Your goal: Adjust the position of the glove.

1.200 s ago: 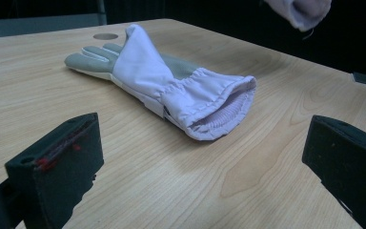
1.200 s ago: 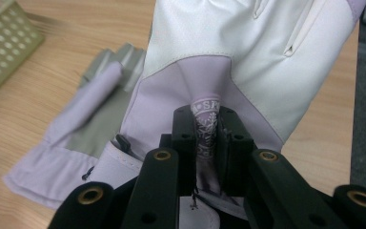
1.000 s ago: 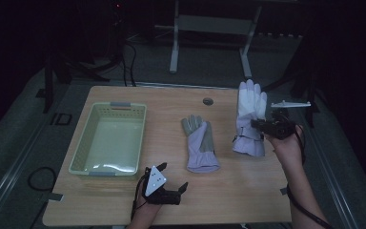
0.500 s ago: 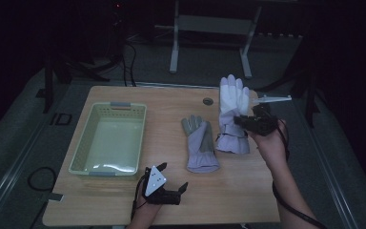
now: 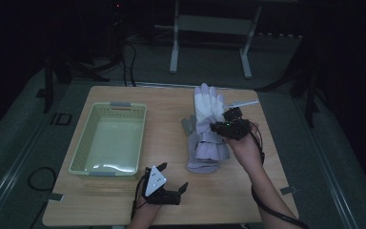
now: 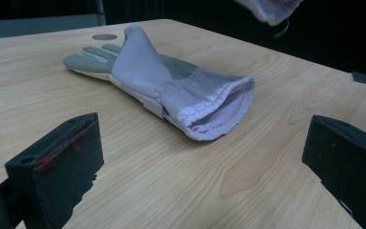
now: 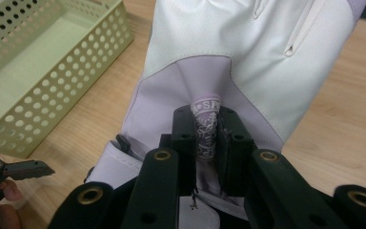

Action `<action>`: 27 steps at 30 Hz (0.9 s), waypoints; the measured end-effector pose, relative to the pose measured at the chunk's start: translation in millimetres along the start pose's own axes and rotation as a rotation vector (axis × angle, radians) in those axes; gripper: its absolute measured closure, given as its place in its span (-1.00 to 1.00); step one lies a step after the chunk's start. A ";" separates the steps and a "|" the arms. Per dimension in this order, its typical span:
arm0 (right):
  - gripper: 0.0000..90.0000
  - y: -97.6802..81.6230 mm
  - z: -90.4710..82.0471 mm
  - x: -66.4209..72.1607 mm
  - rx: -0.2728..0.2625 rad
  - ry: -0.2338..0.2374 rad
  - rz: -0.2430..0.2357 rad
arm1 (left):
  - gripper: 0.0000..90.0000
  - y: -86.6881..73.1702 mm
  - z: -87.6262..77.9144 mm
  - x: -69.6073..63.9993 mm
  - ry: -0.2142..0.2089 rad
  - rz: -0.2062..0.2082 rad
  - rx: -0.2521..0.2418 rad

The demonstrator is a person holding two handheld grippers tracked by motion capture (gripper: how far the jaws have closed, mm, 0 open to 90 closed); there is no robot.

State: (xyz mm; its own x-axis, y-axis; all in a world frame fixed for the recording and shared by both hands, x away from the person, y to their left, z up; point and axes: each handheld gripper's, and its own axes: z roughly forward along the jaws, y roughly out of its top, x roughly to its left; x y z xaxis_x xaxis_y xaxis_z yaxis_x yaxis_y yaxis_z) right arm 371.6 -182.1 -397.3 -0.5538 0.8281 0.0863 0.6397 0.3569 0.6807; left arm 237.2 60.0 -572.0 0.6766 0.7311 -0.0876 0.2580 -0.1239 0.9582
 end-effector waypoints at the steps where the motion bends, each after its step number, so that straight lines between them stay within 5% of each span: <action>1: 0.77 -0.9 3.6 2.0 0.009 -0.004 -0.003 | -1.00 0.0 0.0 0.1 0.000 0.001 0.000; 11: 0.77 -10.8 42.7 8.3 0.089 -0.036 -0.014 | -1.00 0.0 -0.1 0.0 0.000 0.003 0.001; 16: 0.76 -17.2 60.5 3.3 0.128 -0.033 0.034 | -1.00 0.0 -0.1 0.6 0.000 -0.005 0.000; 27: 0.72 -31.3 92.1 -2.4 0.198 -0.050 0.051 | -1.00 -0.1 -0.2 0.3 0.000 -0.002 0.000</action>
State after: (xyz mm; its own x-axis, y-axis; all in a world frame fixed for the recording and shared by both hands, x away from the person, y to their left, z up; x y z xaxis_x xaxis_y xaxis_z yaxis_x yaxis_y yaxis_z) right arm 402.0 -155.5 -485.8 -0.4941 0.8660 0.0769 0.7611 0.3881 0.5197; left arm 237.3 60.3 -572.0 0.6762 0.7313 -0.0893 0.2590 -0.1225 0.9581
